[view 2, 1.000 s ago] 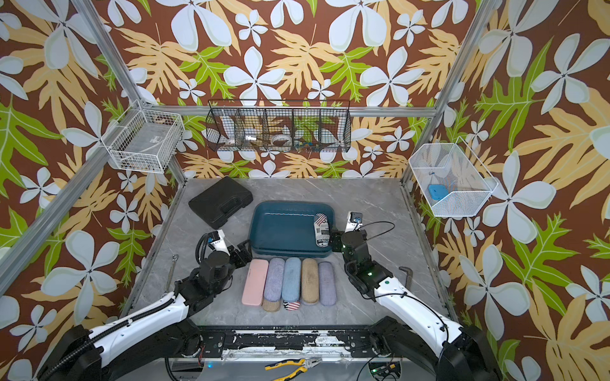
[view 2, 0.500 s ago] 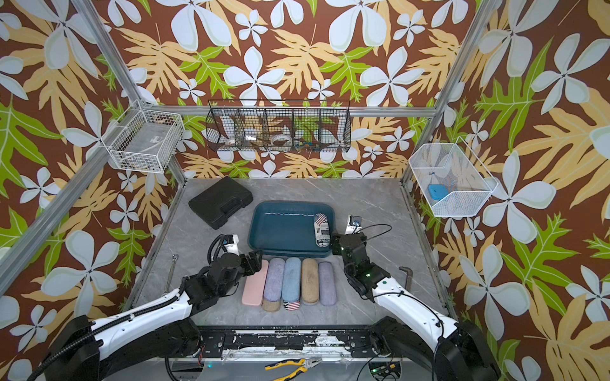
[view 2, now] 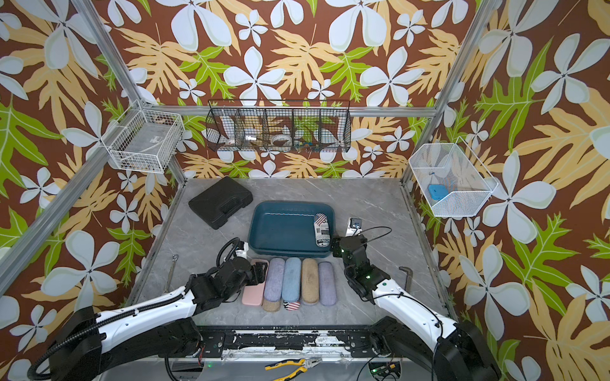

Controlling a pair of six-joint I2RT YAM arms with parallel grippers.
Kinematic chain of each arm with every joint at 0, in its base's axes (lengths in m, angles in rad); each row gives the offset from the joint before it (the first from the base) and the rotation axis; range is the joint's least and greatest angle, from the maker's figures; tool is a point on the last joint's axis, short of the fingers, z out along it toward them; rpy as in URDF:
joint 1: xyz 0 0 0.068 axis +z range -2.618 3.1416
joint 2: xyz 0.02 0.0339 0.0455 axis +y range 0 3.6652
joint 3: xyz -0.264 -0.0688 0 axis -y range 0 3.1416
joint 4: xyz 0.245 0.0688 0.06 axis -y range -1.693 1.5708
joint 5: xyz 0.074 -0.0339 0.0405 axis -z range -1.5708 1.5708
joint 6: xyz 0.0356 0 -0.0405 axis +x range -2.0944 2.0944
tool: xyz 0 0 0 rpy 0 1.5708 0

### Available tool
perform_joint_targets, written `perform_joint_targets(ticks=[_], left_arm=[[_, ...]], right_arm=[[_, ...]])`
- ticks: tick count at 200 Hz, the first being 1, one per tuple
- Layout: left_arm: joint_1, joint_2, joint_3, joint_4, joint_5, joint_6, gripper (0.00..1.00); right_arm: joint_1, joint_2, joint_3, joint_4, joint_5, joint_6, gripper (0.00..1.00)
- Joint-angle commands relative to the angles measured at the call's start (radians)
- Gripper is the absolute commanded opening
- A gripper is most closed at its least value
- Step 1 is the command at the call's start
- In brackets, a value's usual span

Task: Put the glasses cases into the storage boxes
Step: Pick up the glasses case.

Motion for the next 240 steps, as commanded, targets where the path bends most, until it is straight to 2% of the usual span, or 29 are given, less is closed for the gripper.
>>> perform_joint_targets(ticks=[1,65,111,180,240], left_arm=[[-0.02,0.014,0.009,-0.068,0.007,-0.008,0.78],[-0.085,0.057,0.046,-0.141,-0.078,-0.043,0.78],[-0.087,0.077,0.09,-0.211,-0.112,-0.057,0.84],[-0.094,0.1,0.102,-0.235,-0.089,-0.067,0.84],[-0.14,0.161,0.13,-0.241,-0.108,-0.084,0.82]], right_arm=[[0.0,0.0,-0.007,0.023,0.018,0.006,0.77],[-0.011,-0.001,-0.017,0.023,0.011,0.011,0.78],[-0.019,0.002,-0.021,0.023,-0.002,0.014,0.77],[-0.021,-0.003,-0.033,0.027,-0.008,0.015,0.77],[-0.026,-0.01,-0.044,0.026,-0.01,0.018,0.77]])
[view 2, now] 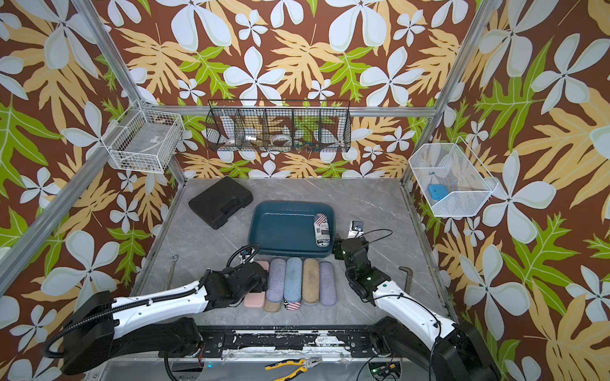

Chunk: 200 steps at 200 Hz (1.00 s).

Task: Put the glasses cases into the storage boxes
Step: Pick up the glasses case.

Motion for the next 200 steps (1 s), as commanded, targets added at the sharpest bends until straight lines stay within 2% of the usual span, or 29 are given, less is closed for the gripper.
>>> perform_joint_targets(ticks=[1,42,100,200], left_arm=[[-0.018,0.023,0.015,-0.011,-0.01,-0.008,0.82],[-0.026,0.05,0.016,-0.011,-0.005,-0.027,0.8],[-0.029,0.035,0.022,-0.038,-0.033,-0.048,0.68],[-0.03,-0.097,0.124,-0.164,-0.062,-0.064,0.66]], right_arm=[[-0.002,-0.005,-0.007,0.019,0.003,0.009,0.77],[-0.006,-0.01,-0.015,0.02,0.002,0.012,0.77],[-0.016,-0.014,-0.027,0.018,-0.006,0.02,0.77],[-0.019,-0.007,-0.016,0.017,-0.006,0.02,0.77]])
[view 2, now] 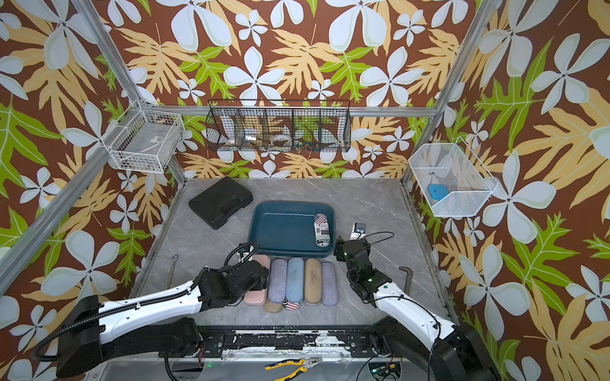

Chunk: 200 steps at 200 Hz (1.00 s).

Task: Put the glasses cases into the storage boxes
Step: Pick up the glasses case, then place the glasses case in the storage box.

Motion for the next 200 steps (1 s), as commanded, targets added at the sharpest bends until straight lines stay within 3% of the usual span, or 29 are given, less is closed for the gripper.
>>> perform_joint_targets(ticks=[1,33,78,130,200], left_arm=[[-0.004,-0.018,0.04,-0.05,-0.038,-0.005,0.66],[-0.004,-0.018,0.131,-0.065,-0.097,0.029,0.66],[0.025,0.081,0.249,0.061,-0.149,0.119,0.66],[0.112,0.269,0.383,0.276,-0.095,0.222,0.64],[0.201,0.604,0.66,0.339,0.004,0.308,0.65]], right_arm=[[-0.001,0.0,0.012,0.016,-0.002,0.001,0.77],[-0.003,-0.003,0.017,0.012,0.001,0.002,0.77],[-0.003,-0.011,0.035,-0.011,0.013,-0.001,0.77],[-0.003,-0.047,0.047,-0.05,0.035,-0.02,0.77],[-0.004,-0.068,0.059,-0.079,0.058,-0.024,0.77]])
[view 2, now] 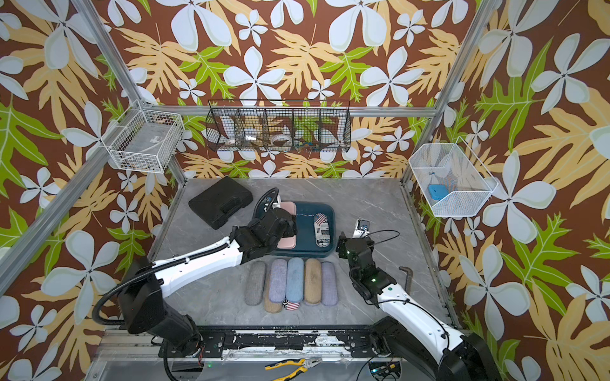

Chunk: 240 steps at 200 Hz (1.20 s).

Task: Put the glasses cases into the storage boxes
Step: Place the glasses case in the storage box.

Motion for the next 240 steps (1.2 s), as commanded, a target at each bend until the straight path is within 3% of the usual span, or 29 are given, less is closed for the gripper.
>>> perform_joint_targets(ticks=[1,79,240], left_arm=[[0.023,0.07,0.056,0.068,0.045,0.034,0.65],[0.055,0.329,0.264,0.066,0.127,0.023,0.65],[0.093,0.53,0.336,0.082,0.205,-0.037,0.65]], right_arm=[[0.0,-0.002,0.013,-0.013,0.022,-0.009,0.77],[0.0,-0.005,0.033,-0.041,0.042,-0.016,0.77],[-0.002,0.046,0.038,-0.022,0.051,-0.011,0.77]])
